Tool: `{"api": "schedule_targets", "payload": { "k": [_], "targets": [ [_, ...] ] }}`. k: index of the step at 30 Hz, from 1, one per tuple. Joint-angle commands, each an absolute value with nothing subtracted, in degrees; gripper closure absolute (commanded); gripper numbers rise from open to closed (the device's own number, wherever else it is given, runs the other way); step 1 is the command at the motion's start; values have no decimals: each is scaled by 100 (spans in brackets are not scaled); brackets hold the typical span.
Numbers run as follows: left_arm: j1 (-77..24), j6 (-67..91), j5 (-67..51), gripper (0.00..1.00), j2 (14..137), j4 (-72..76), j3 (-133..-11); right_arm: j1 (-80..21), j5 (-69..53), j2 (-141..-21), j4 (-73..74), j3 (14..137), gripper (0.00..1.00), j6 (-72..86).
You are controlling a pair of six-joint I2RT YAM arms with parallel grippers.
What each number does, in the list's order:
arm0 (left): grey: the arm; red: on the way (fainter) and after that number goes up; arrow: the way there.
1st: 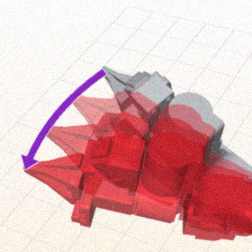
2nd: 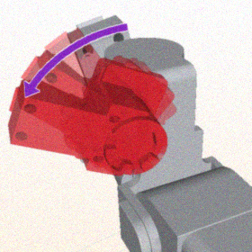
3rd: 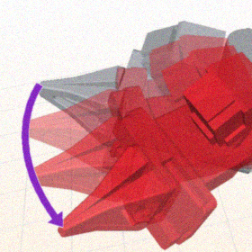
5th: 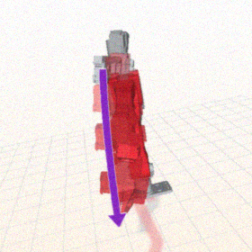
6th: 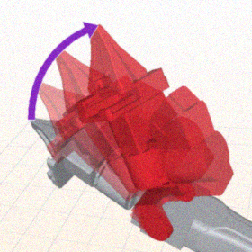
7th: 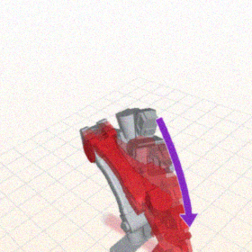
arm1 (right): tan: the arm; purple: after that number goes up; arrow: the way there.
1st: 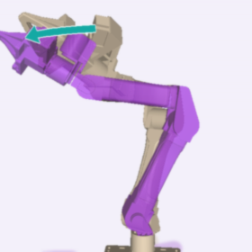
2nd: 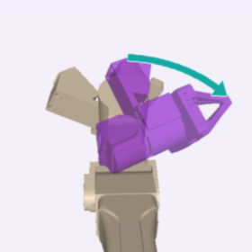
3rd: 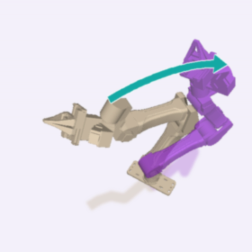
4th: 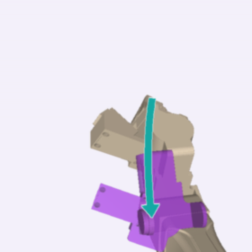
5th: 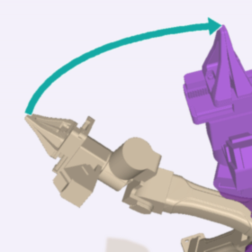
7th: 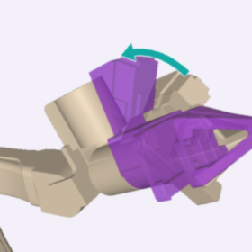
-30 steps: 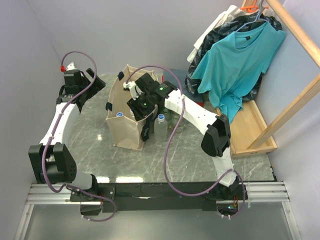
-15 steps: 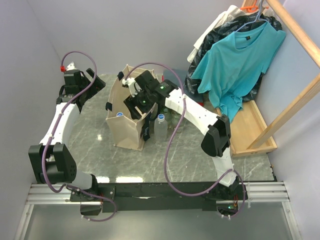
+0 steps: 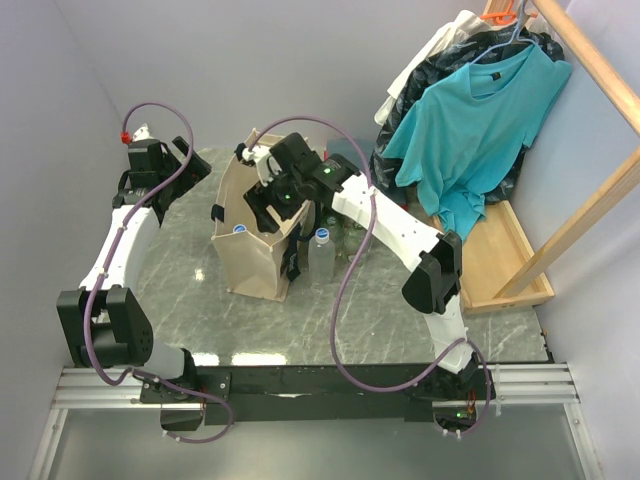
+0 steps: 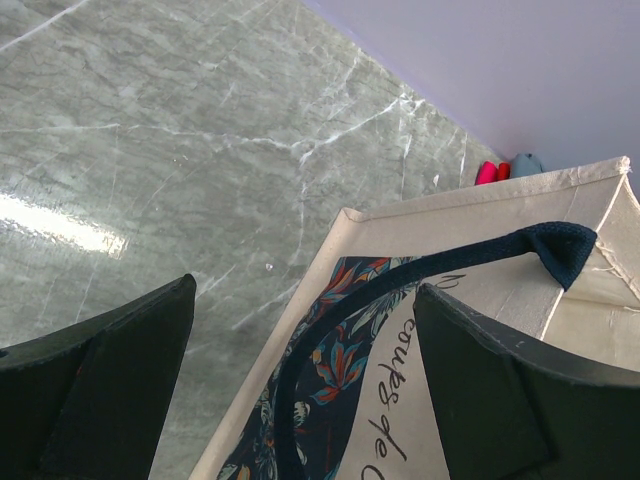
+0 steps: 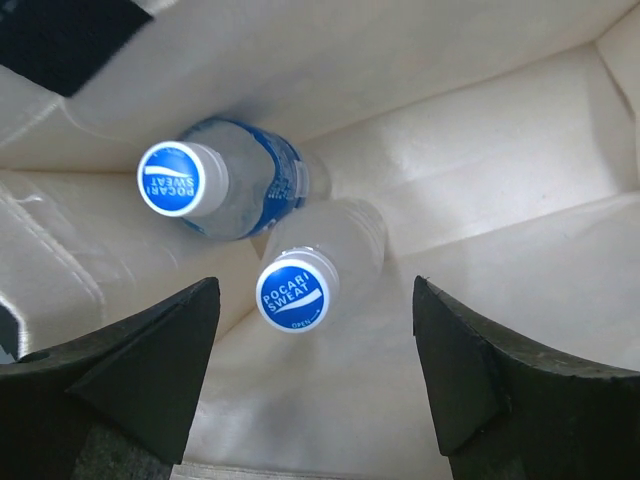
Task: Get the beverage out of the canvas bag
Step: Take out the drink from the canvas bag.
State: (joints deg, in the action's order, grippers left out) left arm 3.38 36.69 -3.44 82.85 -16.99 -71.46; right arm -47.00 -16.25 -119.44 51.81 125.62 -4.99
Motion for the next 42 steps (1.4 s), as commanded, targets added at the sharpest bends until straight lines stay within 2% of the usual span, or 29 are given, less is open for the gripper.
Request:
{"api": "schedule_targets", "payload": {
  "k": [1,13,17,20,22,28,29,30,36,42],
  "targets": [
    [360,3665,-431,4,8130,-1521,-7110,-4720,-1758,-12067,5027,12858,16,-510],
    [360,3683,-448,4,8174,-1512,-7119,-4746,-1863,-12357,5212,12990,16,-659],
    [360,3674,-404,4,8165,-1529,-7119,-4755,-1863,-12375,5177,12973,22,-668],
    [369,3674,-413,4,8165,-1521,-7119,-4755,-1942,-12322,5098,12876,37,-694],
    [369,3683,-422,4,8156,-1521,-7110,-4746,-2003,-12331,5106,12867,51,-703],
    [360,3656,-404,4,8156,-1547,-7128,-4764,-2100,-12366,5089,12858,62,-668],
    [369,3665,-404,4,8139,-1538,-7128,-4764,-2109,-12366,5124,12884,68,-677],
    [360,3665,-413,4,8147,-1529,-7119,-4764,-2109,-12384,5133,12911,82,-677],
    [369,3709,-527,4,8183,-1485,-7110,-4772,-2004,-12305,5098,12815,85,-633],
    [360,3691,-483,4,8147,-1512,-7119,-4764,-1925,-12155,5010,12788,92,-633]
  ]
}}
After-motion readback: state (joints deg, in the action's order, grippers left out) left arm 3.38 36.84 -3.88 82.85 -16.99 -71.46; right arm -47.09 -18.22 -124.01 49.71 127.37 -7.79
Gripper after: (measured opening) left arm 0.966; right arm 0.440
